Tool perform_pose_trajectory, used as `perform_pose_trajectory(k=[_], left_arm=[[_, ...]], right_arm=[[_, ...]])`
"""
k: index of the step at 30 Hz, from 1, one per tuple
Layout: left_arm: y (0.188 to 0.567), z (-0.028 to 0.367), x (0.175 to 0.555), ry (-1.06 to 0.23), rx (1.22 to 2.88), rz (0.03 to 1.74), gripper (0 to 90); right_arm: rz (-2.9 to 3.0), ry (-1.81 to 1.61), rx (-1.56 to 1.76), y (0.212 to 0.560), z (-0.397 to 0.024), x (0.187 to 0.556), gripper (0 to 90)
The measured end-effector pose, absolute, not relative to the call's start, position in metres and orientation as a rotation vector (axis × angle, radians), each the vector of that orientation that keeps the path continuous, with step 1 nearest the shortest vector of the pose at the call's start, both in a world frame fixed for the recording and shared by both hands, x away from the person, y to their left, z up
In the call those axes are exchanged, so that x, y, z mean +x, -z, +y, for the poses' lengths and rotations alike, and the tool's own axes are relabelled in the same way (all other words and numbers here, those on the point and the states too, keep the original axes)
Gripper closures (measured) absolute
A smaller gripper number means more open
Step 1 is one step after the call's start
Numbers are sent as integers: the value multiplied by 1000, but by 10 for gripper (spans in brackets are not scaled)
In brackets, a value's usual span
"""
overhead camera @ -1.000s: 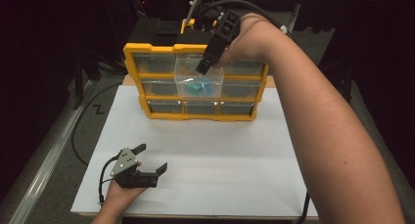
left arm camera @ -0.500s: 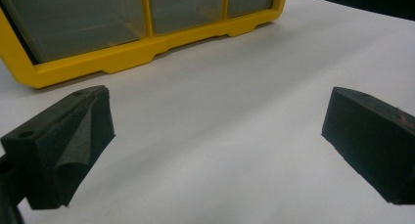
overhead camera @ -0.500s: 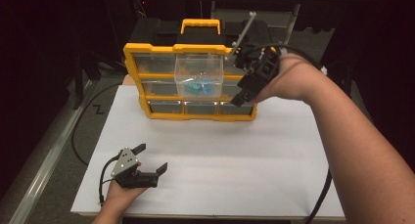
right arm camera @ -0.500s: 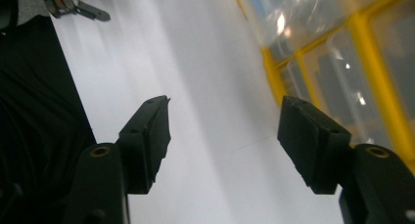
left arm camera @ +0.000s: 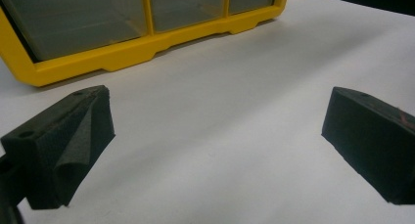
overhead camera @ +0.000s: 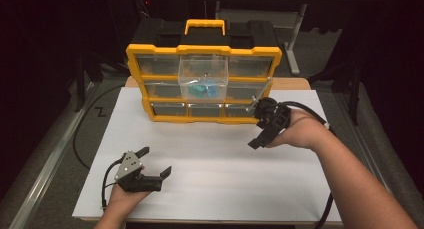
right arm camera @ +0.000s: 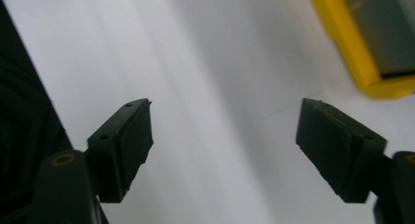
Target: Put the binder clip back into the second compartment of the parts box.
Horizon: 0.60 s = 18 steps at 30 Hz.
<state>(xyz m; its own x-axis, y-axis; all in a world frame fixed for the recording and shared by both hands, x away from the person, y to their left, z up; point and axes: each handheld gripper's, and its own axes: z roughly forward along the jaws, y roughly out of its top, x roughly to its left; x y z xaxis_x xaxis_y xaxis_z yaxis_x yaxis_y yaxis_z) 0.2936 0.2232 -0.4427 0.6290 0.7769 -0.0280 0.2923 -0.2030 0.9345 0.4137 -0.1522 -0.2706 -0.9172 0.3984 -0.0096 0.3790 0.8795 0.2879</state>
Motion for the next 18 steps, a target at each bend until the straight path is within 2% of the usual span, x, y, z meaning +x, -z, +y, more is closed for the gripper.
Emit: perform_pose_trajectory(k=[2,8,12,18], left_arm=[[443,223,294,-562,1777,867,1],[443,223,293,-560,1781,865,1],[443,223,294,-561,1782,864,1],[443,223,294,-560,1784,867,1]], right_arm=[[2977,-414,650,291,-157,413,176],[3017,-369,705,341,-167,411,138],[2991,-290,763,377,-172,406,1],[2932,-325,828,402,-182,398,1]])
